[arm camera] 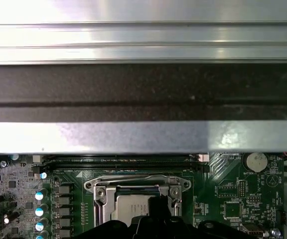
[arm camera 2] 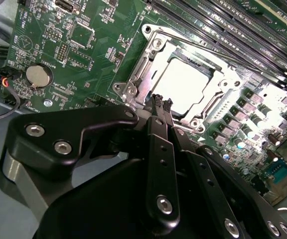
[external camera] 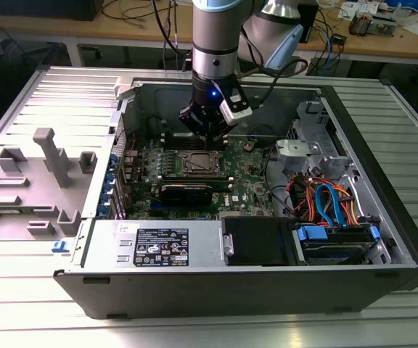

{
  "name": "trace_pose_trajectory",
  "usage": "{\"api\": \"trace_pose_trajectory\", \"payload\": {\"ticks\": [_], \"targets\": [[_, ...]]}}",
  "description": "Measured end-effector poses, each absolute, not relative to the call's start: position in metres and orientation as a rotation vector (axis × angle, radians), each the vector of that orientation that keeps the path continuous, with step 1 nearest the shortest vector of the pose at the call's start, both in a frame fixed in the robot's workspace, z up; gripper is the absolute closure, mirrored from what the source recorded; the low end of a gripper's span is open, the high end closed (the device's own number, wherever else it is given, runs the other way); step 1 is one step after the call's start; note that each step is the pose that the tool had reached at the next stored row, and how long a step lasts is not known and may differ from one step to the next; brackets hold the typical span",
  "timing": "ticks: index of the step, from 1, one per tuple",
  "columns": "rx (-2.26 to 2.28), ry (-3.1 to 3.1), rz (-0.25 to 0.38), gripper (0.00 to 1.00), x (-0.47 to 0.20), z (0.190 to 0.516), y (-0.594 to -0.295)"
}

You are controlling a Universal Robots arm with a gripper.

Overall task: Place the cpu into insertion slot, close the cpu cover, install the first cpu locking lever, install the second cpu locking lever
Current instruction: 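Install the second cpu locking lever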

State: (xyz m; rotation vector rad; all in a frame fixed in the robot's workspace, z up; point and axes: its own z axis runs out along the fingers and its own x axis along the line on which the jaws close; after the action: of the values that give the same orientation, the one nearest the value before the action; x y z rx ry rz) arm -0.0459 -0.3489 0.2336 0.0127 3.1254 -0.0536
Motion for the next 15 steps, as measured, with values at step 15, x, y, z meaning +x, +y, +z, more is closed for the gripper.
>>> {"api": "trace_pose_trajectory", "payload": {"ticks": [15], "targets": [[0.013,3.125,-0.053,0.89,-0.046,0.234,-0.366]]}}
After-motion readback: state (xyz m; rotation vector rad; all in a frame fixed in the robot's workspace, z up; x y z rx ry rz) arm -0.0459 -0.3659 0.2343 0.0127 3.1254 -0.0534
